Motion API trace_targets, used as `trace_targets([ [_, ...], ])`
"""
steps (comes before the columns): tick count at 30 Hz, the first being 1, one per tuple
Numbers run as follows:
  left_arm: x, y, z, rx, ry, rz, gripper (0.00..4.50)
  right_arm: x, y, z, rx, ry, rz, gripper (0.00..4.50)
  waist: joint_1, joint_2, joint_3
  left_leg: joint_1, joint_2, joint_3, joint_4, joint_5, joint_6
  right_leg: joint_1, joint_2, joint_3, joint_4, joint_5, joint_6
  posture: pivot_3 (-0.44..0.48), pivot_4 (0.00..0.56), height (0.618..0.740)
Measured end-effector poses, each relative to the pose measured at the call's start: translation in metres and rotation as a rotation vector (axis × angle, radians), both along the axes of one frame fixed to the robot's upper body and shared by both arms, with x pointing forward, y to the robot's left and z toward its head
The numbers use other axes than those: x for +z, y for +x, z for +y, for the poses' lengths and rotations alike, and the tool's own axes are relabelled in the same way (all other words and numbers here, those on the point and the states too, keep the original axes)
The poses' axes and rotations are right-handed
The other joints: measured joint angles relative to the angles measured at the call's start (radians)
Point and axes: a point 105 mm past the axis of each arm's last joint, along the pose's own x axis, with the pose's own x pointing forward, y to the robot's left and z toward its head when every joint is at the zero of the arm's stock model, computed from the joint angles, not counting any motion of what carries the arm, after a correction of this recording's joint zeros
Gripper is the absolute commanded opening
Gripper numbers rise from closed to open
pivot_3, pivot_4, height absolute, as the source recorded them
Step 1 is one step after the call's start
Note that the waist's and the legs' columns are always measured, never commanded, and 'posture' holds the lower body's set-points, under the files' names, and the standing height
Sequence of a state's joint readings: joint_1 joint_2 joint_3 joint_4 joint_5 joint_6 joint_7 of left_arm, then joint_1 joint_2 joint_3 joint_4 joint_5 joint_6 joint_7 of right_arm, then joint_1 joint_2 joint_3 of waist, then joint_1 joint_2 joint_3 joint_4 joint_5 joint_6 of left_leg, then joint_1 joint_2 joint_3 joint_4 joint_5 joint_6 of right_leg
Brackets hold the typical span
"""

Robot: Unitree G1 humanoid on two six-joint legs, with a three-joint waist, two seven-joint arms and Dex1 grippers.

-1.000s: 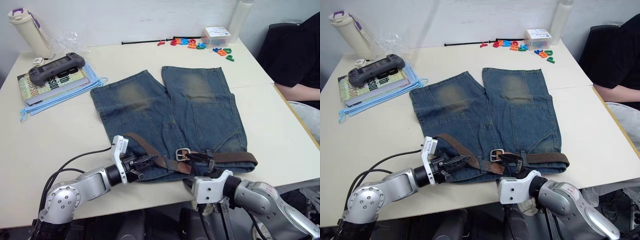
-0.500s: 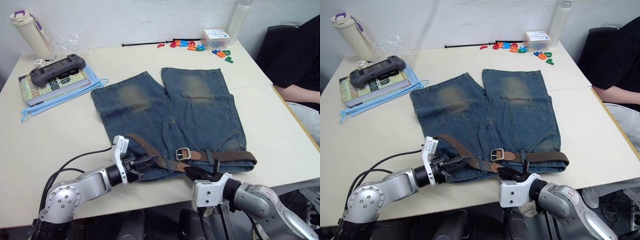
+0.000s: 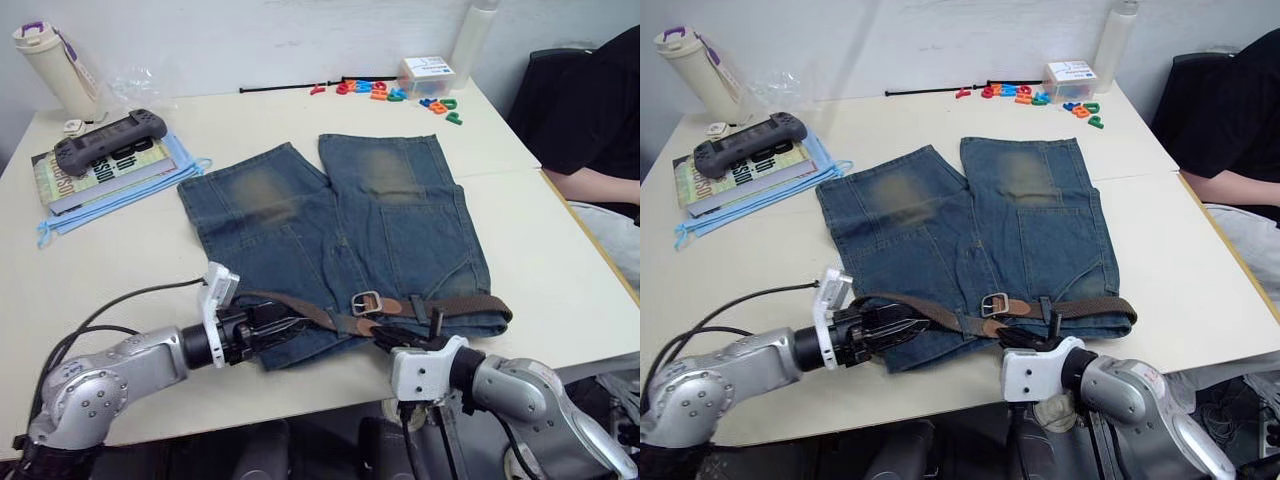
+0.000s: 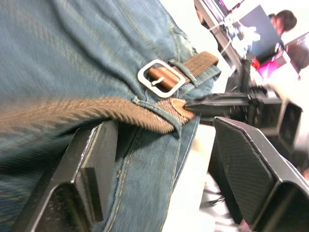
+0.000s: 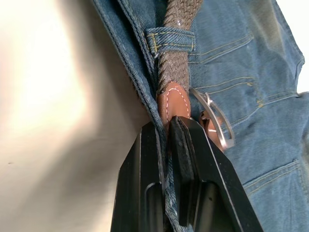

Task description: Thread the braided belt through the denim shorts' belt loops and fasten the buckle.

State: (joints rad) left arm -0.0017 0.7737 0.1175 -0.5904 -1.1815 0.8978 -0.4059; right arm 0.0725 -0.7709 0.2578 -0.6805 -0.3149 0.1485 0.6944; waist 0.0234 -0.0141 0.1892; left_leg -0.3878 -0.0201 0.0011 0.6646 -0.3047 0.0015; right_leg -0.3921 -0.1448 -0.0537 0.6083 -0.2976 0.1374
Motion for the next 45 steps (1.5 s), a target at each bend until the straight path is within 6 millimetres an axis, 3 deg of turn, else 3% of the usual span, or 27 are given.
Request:
trace_targets([
  [5, -0.009, -0.011, -0.006, -0.120, 0.157, -0.203, 3.25, 0.003, 0.005, 0.006, -0.009, 0.040, 0.049, 0.00, 0.000, 0.000, 0.000, 0.000, 0.000, 0.001, 0.000, 0.000, 0.000, 0.000, 0.000, 0.000, -0.001, 0.000, -0.001, 0.000, 0.150, 0.714],
  [9, -0.017, -0.001, -0.013, -0.095, 0.203, -0.310, 3.25, 0.003, 0.007, 0.013, -0.012, 0.066, 0.076, 0.00, 0.001, 0.000, 0.000, 0.000, 0.004, 0.000, 0.000, -0.001, 0.001, 0.000, 0.000, 0.000, -0.001, 0.000, 0.000, 0.000, 0.150, 0.714],
  [16, -0.059, 0.014, -0.003, -0.081, 0.424, -0.350, 3.25, 0.001, 0.006, 0.019, 0.003, 0.070, 0.100, 0.00, -0.001, 0.000, 0.000, -0.001, 0.001, 0.001, -0.001, -0.001, 0.001, -0.001, 0.001, 0.000, 0.000, 0.000, 0.000, 0.000, 0.150, 0.714],
  [25, -0.062, 0.016, -0.001, -0.122, 0.480, -0.424, 3.25, -0.002, 0.006, 0.020, -0.007, 0.062, 0.118, 0.00, 0.000, 0.000, 0.000, 0.000, 0.005, 0.001, 0.000, -0.002, 0.001, -0.001, 0.000, 0.000, 0.001, 0.000, 0.000, 0.000, 0.150, 0.714],
  [26, -0.062, 0.016, -0.001, -0.124, 0.483, -0.426, 2.85, -0.003, 0.006, 0.020, -0.011, 0.063, 0.121, 0.00, 0.000, 0.000, 0.000, 0.000, 0.005, 0.001, 0.000, -0.002, 0.001, -0.001, 0.000, 0.000, 0.001, 0.000, 0.000, 0.000, 0.150, 0.714],
  [28, -0.061, 0.016, 0.000, -0.124, 0.488, -0.429, 2.51, -0.004, 0.006, 0.021, -0.017, 0.065, 0.126, 0.00, -0.001, 0.000, 0.000, 0.001, 0.005, 0.001, 0.000, -0.002, 0.001, -0.001, 0.000, 0.000, 0.002, 0.000, 0.000, 0.000, 0.150, 0.714],
  [34, -0.058, 0.019, 0.002, -0.117, 0.502, -0.444, 0.41, -0.005, 0.006, 0.021, -0.027, 0.064, 0.132, 0.00, 0.000, 0.000, 0.000, 0.001, 0.005, 0.001, 0.000, -0.002, 0.001, 0.000, 0.001, 0.000, 0.002, 0.000, 0.000, 0.000, 0.150, 0.714],
  [45, -0.059, 0.018, 0.004, -0.138, 0.527, -0.456, 0.41, -0.006, 0.000, 0.020, -0.033, 0.074, 0.137, 0.00, 0.000, 0.000, 0.000, 0.001, 0.005, 0.002, 0.000, -0.002, 0.001, 0.000, 0.001, -0.001, 0.002, 0.000, 0.000, 0.000, 0.150, 0.714],
])
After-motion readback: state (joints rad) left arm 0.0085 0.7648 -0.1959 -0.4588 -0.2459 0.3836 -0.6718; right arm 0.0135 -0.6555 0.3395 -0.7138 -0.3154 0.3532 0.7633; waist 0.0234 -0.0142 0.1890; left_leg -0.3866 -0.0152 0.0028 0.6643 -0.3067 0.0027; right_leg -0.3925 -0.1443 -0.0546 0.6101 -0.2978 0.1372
